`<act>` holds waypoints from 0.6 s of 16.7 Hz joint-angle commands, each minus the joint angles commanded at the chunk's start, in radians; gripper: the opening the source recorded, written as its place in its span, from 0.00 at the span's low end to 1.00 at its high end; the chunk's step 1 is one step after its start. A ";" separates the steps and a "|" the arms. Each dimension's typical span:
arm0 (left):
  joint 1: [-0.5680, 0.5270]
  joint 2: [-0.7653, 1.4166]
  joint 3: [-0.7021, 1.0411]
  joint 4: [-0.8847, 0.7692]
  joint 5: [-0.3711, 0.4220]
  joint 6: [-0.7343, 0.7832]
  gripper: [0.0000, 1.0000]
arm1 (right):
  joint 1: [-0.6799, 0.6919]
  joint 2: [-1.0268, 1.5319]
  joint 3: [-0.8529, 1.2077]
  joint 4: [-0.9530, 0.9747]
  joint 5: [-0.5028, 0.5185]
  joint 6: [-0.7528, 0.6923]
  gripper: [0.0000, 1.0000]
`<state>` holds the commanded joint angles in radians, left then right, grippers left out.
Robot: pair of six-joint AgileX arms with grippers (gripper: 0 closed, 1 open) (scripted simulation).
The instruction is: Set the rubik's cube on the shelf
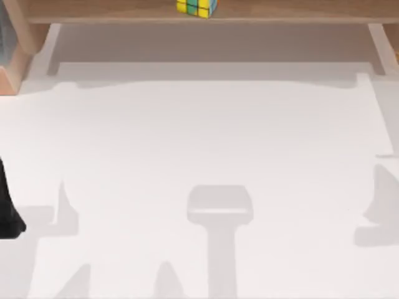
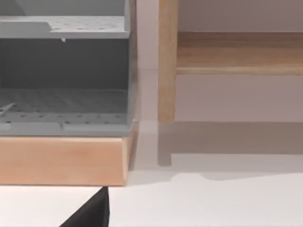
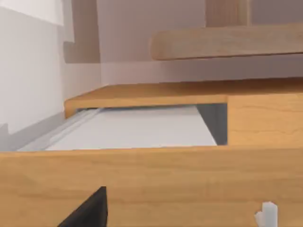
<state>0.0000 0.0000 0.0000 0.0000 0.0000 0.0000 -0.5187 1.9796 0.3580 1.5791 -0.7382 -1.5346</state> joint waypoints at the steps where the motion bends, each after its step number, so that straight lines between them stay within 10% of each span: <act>1: 0.000 0.000 0.000 0.000 0.000 0.000 1.00 | -0.061 0.006 -0.002 0.015 -0.014 -0.024 1.00; 10: 0.000 0.000 0.000 0.000 0.000 0.000 1.00 | -0.229 0.056 0.076 0.035 0.024 -0.017 1.00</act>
<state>0.0000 0.0000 0.0000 0.0000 0.0000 0.0000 -0.7475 2.0355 0.4344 1.6139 -0.7144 -1.5516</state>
